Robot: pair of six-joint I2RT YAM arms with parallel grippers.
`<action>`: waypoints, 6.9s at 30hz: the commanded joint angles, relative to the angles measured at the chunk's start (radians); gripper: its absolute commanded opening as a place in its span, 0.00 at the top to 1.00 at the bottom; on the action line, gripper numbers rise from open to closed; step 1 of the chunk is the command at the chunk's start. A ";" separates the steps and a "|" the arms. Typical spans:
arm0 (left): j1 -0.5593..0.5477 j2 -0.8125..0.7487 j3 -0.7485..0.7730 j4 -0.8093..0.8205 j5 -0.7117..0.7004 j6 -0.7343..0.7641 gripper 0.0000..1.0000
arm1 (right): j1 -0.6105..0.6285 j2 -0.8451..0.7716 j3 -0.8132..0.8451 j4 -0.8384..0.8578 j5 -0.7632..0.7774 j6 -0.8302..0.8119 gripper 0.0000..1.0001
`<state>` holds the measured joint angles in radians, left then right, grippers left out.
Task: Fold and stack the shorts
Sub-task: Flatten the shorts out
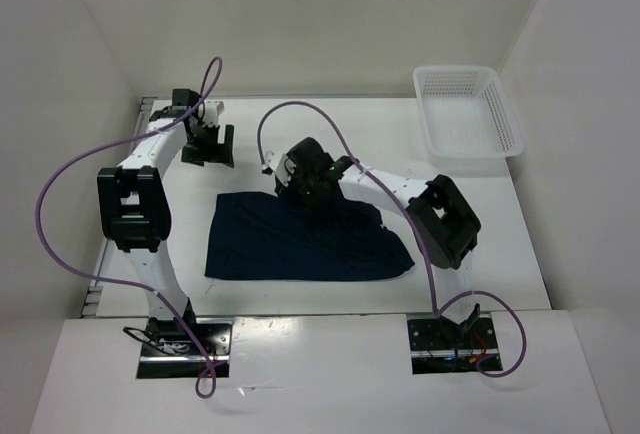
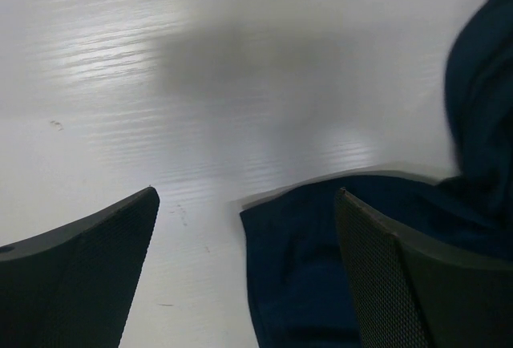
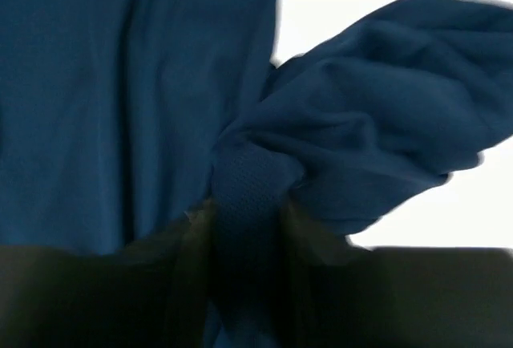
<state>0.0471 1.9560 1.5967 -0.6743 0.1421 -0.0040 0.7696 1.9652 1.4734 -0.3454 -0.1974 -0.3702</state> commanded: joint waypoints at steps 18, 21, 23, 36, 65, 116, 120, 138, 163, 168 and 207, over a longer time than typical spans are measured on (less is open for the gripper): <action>-0.309 0.093 0.348 -0.065 0.065 0.004 0.01 | -0.192 -0.483 -0.188 0.083 -0.089 0.135 0.06; -0.371 0.153 0.417 -0.065 0.016 0.004 0.01 | -0.257 -0.494 -0.249 0.095 -0.002 0.234 0.06; -0.424 0.201 0.462 -0.074 -0.054 0.004 0.01 | -0.280 -0.473 -0.286 0.123 0.053 0.261 0.06; -0.509 0.400 0.582 -0.128 -0.164 0.004 0.18 | -0.417 -0.233 -0.243 0.181 -0.011 0.387 0.10; -0.428 0.348 0.448 -0.049 -0.189 0.004 1.00 | -0.435 -0.064 -0.159 0.140 -0.082 0.404 1.00; -0.270 0.296 0.453 -0.220 -0.082 0.004 0.59 | -0.411 -0.236 -0.332 0.006 -0.165 0.004 1.00; -0.270 0.296 0.388 -0.244 -0.055 0.004 0.59 | -0.411 -0.227 -0.332 0.006 -0.165 0.004 1.00; -0.159 0.104 0.052 -0.180 -0.096 0.004 0.52 | -0.411 -0.227 -0.331 0.016 -0.165 -0.006 1.00; -0.162 0.103 0.072 -0.080 -0.279 0.004 0.36 | -0.411 -0.246 -0.349 0.016 -0.174 -0.006 1.00; -0.142 0.139 0.072 -0.114 -0.279 0.004 0.36 | -0.411 -0.246 -0.349 0.016 -0.174 -0.015 1.00; -0.092 0.253 0.561 -0.146 -0.344 0.004 1.00 | -0.441 -0.157 -0.087 0.115 0.071 0.071 1.00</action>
<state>-0.0723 2.2284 1.9907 -0.8646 -0.1329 -0.0032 0.3443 1.7851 1.2816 -0.3176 -0.2440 -0.3321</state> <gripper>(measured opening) 0.014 0.056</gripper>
